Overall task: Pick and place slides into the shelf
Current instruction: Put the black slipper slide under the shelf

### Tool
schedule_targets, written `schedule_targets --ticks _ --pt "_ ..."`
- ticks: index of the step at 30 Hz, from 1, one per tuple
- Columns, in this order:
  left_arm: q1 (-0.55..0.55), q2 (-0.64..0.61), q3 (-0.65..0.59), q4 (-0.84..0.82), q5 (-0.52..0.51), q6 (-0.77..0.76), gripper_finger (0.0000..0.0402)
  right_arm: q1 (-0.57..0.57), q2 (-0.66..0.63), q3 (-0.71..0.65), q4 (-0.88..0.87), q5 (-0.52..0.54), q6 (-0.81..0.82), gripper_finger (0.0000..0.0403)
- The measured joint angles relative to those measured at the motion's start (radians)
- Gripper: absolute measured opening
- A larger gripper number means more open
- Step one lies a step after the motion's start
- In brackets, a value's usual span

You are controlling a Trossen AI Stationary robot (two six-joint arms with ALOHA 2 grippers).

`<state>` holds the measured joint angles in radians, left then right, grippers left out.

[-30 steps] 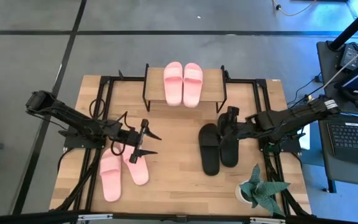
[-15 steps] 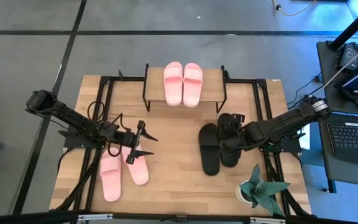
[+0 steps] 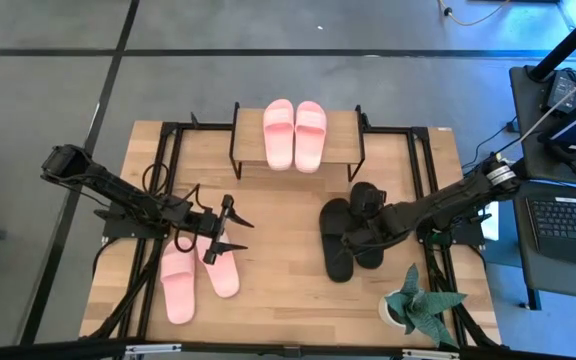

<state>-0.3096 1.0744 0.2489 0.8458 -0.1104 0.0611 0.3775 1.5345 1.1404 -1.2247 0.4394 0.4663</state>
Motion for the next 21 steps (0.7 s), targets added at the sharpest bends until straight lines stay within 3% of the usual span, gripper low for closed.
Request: schedule_targets --ticks 21 --pt "-0.019 0.000 0.000 0.000 0.000 0.000 0.0261 -0.037 0.112 -0.001 -0.049 -0.042 -0.006 0.0196"
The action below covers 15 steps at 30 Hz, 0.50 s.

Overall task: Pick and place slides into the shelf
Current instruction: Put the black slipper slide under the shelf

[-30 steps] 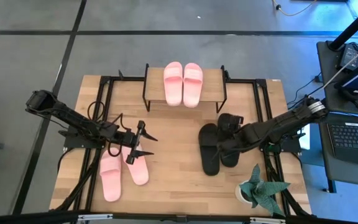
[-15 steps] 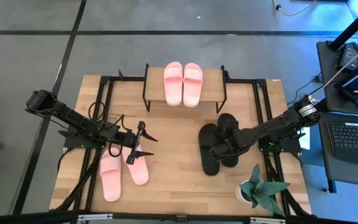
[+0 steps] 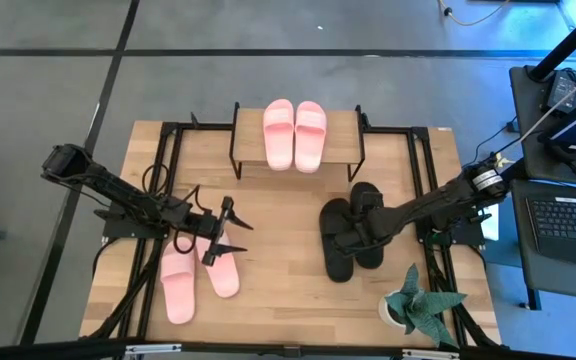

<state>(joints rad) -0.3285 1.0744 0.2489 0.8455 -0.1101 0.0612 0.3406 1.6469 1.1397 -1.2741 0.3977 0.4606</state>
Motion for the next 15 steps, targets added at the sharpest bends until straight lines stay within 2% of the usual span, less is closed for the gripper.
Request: schedule_targets --ticks 12,15 --pt "-0.007 0.000 0.000 0.000 0.000 0.001 0.0261 -0.038 0.065 -0.002 0.044 0.001 -0.051 0.0196" --pt "-0.007 0.000 0.000 0.000 0.000 0.001 0.0261 -0.049 0.079 -0.002 0.042 0.028 -0.039 0.0196"
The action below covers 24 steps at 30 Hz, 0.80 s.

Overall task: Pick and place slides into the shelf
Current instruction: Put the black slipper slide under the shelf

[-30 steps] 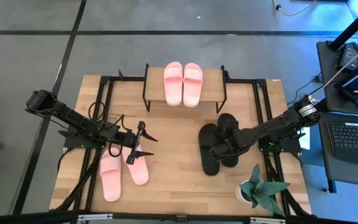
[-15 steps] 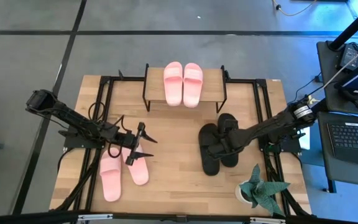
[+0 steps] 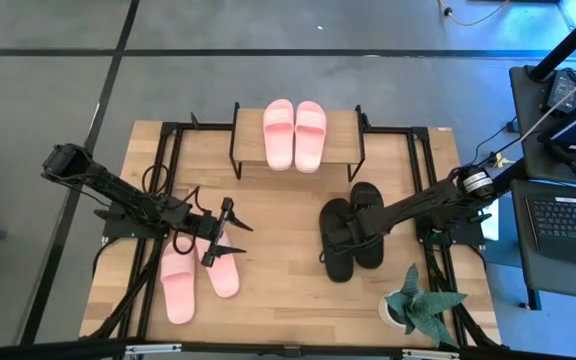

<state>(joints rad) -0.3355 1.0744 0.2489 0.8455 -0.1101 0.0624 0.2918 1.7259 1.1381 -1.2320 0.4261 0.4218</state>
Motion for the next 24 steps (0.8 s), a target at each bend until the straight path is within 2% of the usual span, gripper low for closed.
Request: schedule_targets --ticks 6,12,16,20,24 --pt "0.000 0.000 0.000 -0.003 0.000 0.000 0.0261 -0.017 0.008 -0.010 -0.008 0.040 0.018 0.0196" --pt "0.000 0.000 0.000 -0.005 0.000 0.000 0.0261 -0.029 0.008 -0.124 0.014 0.039 0.044 0.0196" --pt "0.000 0.000 0.000 -0.006 0.000 0.001 0.0261 -0.027 0.007 -0.181 0.033 0.084 0.062 0.0194" --pt "0.000 0.000 0.000 -0.006 0.000 0.001 0.0261 -0.028 0.007 -0.197 0.037 0.090 0.071 0.0170" --pt "0.002 0.000 0.000 -0.006 -0.003 0.004 0.0261 -0.028 0.007 -0.187 0.030 0.101 0.070 0.0122"
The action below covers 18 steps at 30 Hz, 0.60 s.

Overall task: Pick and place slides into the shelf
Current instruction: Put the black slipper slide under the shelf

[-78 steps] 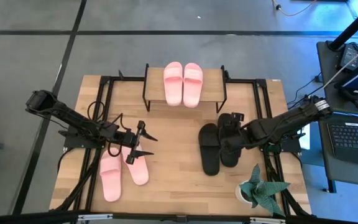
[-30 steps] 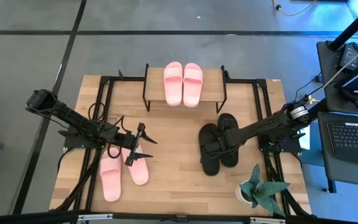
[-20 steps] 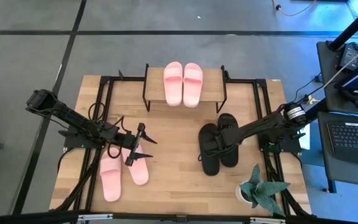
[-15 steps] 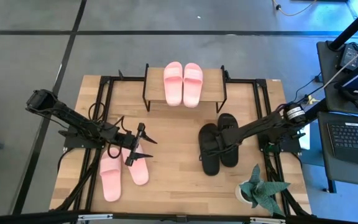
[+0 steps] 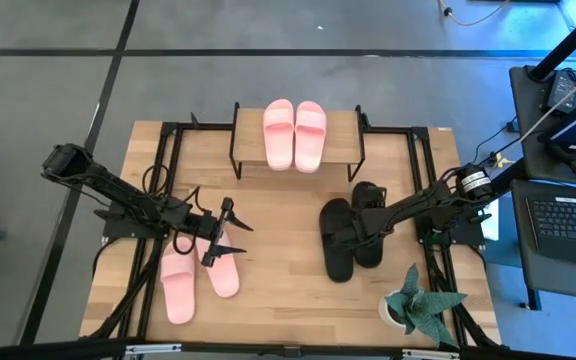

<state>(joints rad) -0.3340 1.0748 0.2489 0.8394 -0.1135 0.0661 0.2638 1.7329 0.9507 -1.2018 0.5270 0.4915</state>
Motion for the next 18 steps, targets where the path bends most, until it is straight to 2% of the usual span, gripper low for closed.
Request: schedule_targets --ticks 6,18 --pt "0.000 0.000 0.000 -0.001 0.000 0.017 0.0261 0.000 0.000 0.033 -0.046 -0.003 -0.001 0.0023" --pt "0.000 0.000 0.000 -0.001 -0.001 0.017 0.0261 0.033 0.000 0.168 -0.224 -0.006 0.038 0.0018"
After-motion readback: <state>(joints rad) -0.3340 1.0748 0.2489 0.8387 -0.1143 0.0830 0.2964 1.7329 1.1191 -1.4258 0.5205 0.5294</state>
